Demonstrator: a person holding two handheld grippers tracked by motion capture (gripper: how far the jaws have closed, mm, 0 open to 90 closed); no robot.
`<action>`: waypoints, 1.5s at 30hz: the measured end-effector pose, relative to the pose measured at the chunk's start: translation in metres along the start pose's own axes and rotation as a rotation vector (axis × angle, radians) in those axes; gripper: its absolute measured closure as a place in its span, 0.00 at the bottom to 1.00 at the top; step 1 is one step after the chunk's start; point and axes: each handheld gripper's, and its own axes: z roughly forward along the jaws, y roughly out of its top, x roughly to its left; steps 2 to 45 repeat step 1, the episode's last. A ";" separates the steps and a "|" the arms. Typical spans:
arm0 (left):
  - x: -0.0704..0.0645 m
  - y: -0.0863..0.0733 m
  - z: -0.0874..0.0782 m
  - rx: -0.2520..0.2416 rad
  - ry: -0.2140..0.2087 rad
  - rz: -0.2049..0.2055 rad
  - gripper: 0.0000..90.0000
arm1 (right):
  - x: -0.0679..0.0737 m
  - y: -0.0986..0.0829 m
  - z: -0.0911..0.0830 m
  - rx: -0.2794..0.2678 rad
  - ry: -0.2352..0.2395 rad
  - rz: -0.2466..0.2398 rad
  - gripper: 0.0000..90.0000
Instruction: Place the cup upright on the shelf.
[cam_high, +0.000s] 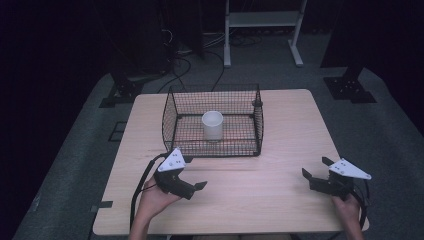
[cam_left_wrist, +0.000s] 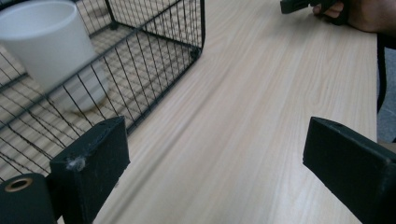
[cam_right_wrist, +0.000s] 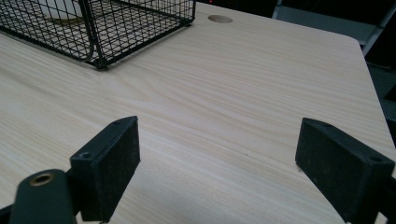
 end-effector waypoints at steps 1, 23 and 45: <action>0.000 -0.004 0.000 -0.006 -0.004 -0.009 0.07 | 0.000 0.000 0.000 -0.001 0.001 0.002 0.15; 0.000 -0.004 0.000 -0.006 -0.004 -0.009 0.07 | 0.000 0.000 0.000 -0.001 0.001 0.002 0.15; 0.000 -0.004 0.000 -0.006 -0.004 -0.009 0.07 | 0.000 0.000 0.000 -0.001 0.001 0.002 0.15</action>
